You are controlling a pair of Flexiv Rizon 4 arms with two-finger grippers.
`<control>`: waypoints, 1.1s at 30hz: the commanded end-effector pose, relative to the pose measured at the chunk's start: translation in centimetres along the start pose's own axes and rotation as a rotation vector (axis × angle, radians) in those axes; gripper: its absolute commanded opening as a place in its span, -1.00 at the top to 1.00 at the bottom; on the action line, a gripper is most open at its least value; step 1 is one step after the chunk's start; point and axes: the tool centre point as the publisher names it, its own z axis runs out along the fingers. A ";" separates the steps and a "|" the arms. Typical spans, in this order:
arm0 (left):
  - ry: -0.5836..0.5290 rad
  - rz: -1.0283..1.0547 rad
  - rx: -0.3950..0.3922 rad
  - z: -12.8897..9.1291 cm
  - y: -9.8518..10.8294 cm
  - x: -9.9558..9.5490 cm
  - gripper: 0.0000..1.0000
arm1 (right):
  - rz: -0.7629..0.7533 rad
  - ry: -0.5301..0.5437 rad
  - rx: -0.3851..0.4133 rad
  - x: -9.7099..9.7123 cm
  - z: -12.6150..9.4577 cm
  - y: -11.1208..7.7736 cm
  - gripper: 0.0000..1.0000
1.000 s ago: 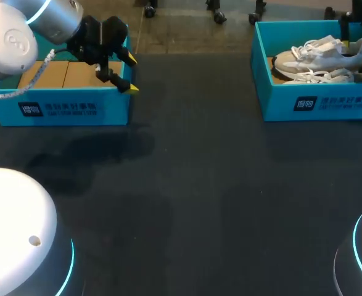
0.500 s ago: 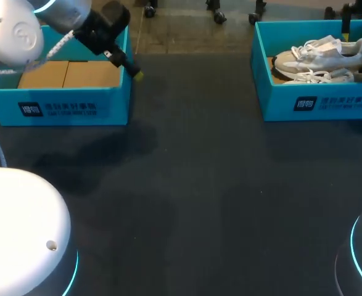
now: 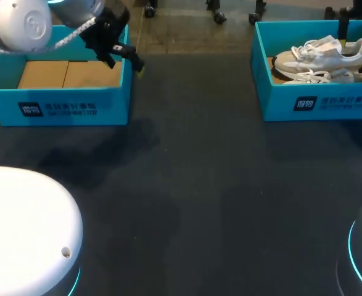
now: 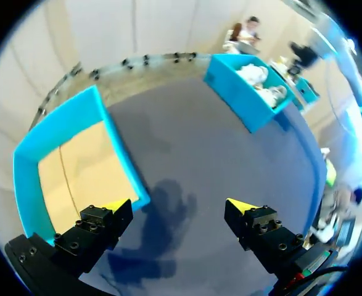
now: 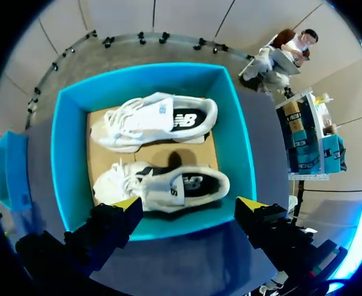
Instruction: Take the shoe out of the shoebox, open the shoe tongue, remove and reinsert the insole, then place the shoe into the shoebox
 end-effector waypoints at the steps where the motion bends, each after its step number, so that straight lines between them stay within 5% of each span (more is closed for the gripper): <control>1: -0.037 -0.081 -0.068 0.8 -0.8 -0.3 -1.00 | -0.009 0.004 -0.042 0.0 -1.7 -2.8 -1.00; 9: -0.125 -0.238 -0.104 2.0 -1.8 -2.1 -1.00 | -0.039 0.032 -0.018 1.3 -3.8 -6.1 -1.00; 21: -0.185 -0.423 -0.144 3.7 -1.9 -3.8 -1.00 | -0.039 0.143 0.031 2.3 -4.1 -11.1 -1.00; 33: -0.209 -0.592 -0.142 1.8 -0.3 -5.5 -1.00 | -0.066 0.183 0.096 0.6 -4.1 -15.1 -1.00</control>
